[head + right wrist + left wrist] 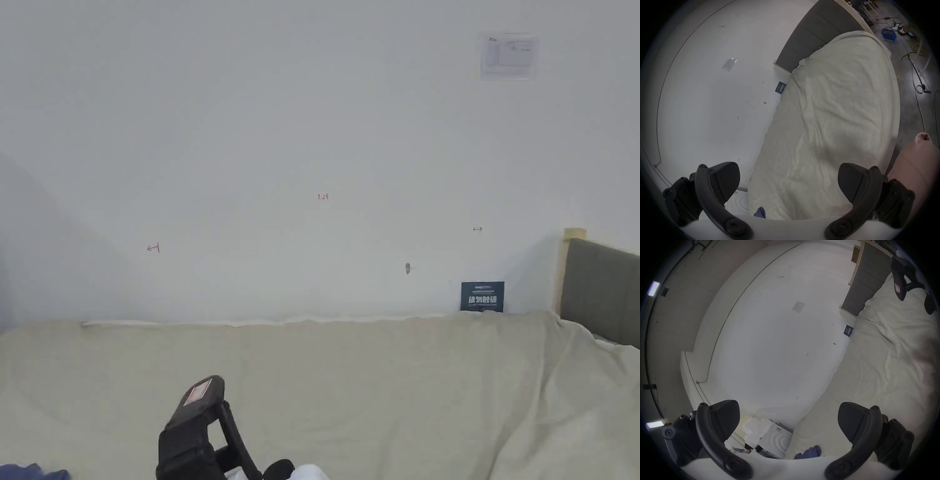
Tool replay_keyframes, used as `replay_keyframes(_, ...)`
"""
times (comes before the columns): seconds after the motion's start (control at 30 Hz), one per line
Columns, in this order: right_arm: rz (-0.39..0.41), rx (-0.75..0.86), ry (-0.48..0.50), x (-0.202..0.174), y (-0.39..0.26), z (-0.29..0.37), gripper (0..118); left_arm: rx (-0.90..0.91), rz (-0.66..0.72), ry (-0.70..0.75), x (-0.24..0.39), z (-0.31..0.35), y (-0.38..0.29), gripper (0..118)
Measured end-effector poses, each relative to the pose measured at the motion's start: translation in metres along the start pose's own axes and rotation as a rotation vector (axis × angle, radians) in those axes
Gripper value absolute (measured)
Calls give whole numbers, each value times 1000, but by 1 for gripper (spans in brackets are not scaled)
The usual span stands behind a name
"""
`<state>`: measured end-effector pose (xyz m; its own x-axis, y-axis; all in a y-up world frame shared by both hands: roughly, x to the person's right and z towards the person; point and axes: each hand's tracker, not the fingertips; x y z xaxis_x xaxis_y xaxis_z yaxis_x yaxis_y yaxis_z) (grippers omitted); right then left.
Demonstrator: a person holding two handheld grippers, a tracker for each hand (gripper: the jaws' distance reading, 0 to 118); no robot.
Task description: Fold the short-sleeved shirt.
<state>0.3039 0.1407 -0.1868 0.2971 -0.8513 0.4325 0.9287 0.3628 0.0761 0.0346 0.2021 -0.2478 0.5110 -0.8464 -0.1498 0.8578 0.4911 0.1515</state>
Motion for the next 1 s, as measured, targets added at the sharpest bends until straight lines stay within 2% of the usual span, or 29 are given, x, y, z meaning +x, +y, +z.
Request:
replay_keyframes(0.03, 14, 17, 2, -2, 0, 3, 118, -15, 45, -12, -5, 1, 0, 118)
replay_keyframes(0.1, 99, 63, 37, -11, 5, 7, 118, -56, 184, -12, -16, 0, -1, 118)
replay_keyframes(0.17, 248, 115, 89, -30, 5, 15, 118, -117, 343, -8, -29, -8, -10, 118)
replay_keyframes(0.23, 459, 220, 134, -50, 0, 27, 118, -195, 546, -31, -47, -15, -21, 118)
replay_keyframes(0.27, 592, 321, 149, -62, -8, 35, 118, -237, 678, -52, -57, -18, -29, 118)
replay_keyframes(0.33, 847, 484, 239, -74, -26, 48, 118, -274, 932, -76, -68, -20, -49, 118)
replay_keyframes(0.4, 1116, 614, 335, -77, -50, 54, 118, -206, 1189, -86, -74, -7, -69, 118)
replay_keyframes(0.43, 1191, 648, 370, -76, -59, 56, 118, -203, 1212, -20, -71, -1, -73, 118)
replay_keyframes(0.47, 1215, 653, 379, -75, -67, 57, 118, -207, 1238, 30, -68, 2, -76, 118)
replay_keyframes(0.5, 1213, 642, 373, -75, -73, 58, 118, -210, 1204, 60, -67, 3, -79, 118)
replay_keyframes(0.53, 1185, 618, 365, -73, -74, 57, 118, -213, 1181, 72, -65, 3, -81, 118)
replay_keyframes(0.73, 1119, 550, 323, -69, -77, 50, 118, -198, 981, 27, -52, 1, -67, 118)
replay_keyframes(0.9, 1048, 505, 293, -70, -66, 45, 118, -152, 980, 45, -48, 10, -63, 118)
replay_keyframes(1.0, 1024, 506, 279, -69, -59, 44, 118, -159, 1005, 1, -49, 6, -63, 118)
